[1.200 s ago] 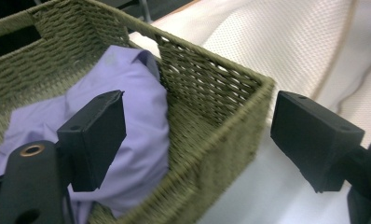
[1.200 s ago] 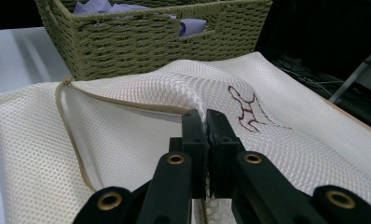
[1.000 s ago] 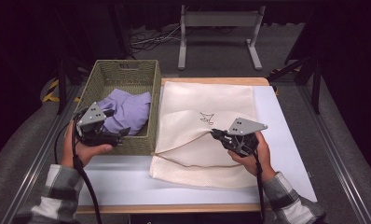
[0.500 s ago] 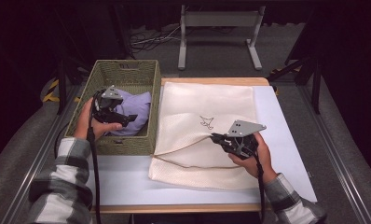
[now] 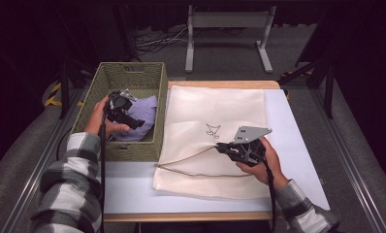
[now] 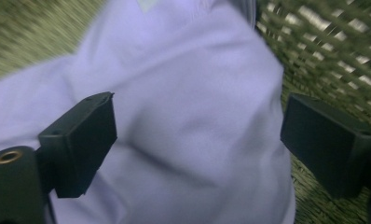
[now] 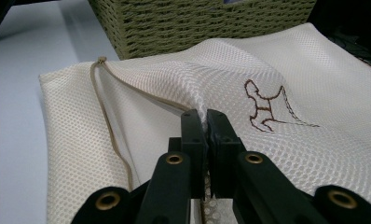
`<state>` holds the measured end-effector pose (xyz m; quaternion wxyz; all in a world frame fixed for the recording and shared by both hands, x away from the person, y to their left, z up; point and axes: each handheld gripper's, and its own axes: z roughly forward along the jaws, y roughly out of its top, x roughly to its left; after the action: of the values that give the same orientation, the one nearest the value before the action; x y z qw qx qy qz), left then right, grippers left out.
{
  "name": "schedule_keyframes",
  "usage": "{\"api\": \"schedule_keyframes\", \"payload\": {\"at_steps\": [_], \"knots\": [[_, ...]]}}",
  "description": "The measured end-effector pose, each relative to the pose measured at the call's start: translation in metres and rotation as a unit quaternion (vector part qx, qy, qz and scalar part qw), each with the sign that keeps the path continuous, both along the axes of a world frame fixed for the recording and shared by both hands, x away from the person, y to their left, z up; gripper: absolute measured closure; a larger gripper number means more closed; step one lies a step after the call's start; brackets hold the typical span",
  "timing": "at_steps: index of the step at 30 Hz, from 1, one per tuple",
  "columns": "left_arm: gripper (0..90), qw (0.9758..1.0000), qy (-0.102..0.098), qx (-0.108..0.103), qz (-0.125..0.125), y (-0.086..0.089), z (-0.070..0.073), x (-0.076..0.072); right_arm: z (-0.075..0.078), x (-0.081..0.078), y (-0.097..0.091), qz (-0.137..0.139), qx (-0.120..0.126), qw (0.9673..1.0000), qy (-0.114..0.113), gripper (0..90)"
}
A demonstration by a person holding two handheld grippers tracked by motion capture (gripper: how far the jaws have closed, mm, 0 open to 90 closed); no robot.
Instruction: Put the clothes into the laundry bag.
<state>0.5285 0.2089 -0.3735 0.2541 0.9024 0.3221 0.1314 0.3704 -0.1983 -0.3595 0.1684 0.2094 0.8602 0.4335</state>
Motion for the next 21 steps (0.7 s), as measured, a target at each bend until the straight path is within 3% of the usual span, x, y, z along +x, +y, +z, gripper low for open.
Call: {"api": "schedule_keyframes", "payload": {"at_steps": [4, 6, 7, 9, 11, 12, 13, 14, 15, 16, 17, 20, 21], "knots": [[5.9, 0.9990, 0.018, 0.036, 0.021, -0.004, -0.014, 0.014, -0.003, 0.002, 0.000, 0.005, -0.004, 0.9999, 0.009, 86.8], [6.6, 0.9987, 0.035, 0.036, 0.011, -0.006, -0.018, 0.016, -0.005, 0.002, 0.001, 0.008, -0.006, 0.9999, 0.012, 86.7], [3.5, 0.9977, 0.041, 0.054, 0.007, -0.007, -0.021, 0.018, -0.005, 0.002, 0.001, 0.010, -0.007, 0.9998, 0.013, 86.6], [3.9, 0.9970, 0.055, 0.054, 0.011, -0.008, -0.025, 0.019, -0.006, 0.003, 0.001, 0.012, -0.006, 0.9998, 0.015, 86.5], [3.7, 0.9954, 0.065, 0.067, 0.019, -0.008, -0.028, 0.023, -0.006, 0.003, 0.002, 0.015, -0.007, 0.9997, 0.017, 86.4], [3.9, 0.9954, 0.065, 0.067, 0.019, -0.008, -0.028, 0.023, -0.006, 0.003, 0.002, 0.015, -0.008, 0.9997, 0.017, 86.3], [4.9, 0.9945, 0.084, 0.061, 0.013, -0.007, -0.031, 0.025, -0.007, 0.003, 0.001, 0.016, -0.007, 0.9997, 0.019, 86.2], [8.5, 0.9945, 0.084, 0.061, 0.013, -0.007, -0.031, 0.025, -0.007, 0.003, 0.001, 0.016, -0.007, 0.9997, 0.019, 86.2], [9.4, 0.9924, 0.102, 0.068, 0.009, -0.009, -0.035, 0.026, -0.008, 0.004, 0.001, 0.018, -0.008, 0.9996, 0.021, 86.1], [10.9, 0.9924, 0.102, 0.068, 0.009, -0.009, -0.035, 0.026, -0.009, 0.004, 0.001, 0.018, -0.009, 0.9995, 0.022, 86.1], [10.9, 0.9908, 0.115, 0.070, 0.009, -0.009, -0.038, 0.027, -0.009, 0.004, 0.001, 0.018, -0.009, 0.9995, 0.022, 86.1], [21.9, 0.9879, 0.146, 0.049, 0.016, -0.005, -0.039, 0.029, -0.009, 0.004, 0.001, 0.020, -0.014, 0.9994, 0.024, 86.0], [28.5, 0.9870, 0.157, 0.033, 0.011, -0.003, -0.039, 0.028, -0.010, 0.004, 0.001, 0.021, -0.014, 0.9994, 0.024, 86.0]]}}
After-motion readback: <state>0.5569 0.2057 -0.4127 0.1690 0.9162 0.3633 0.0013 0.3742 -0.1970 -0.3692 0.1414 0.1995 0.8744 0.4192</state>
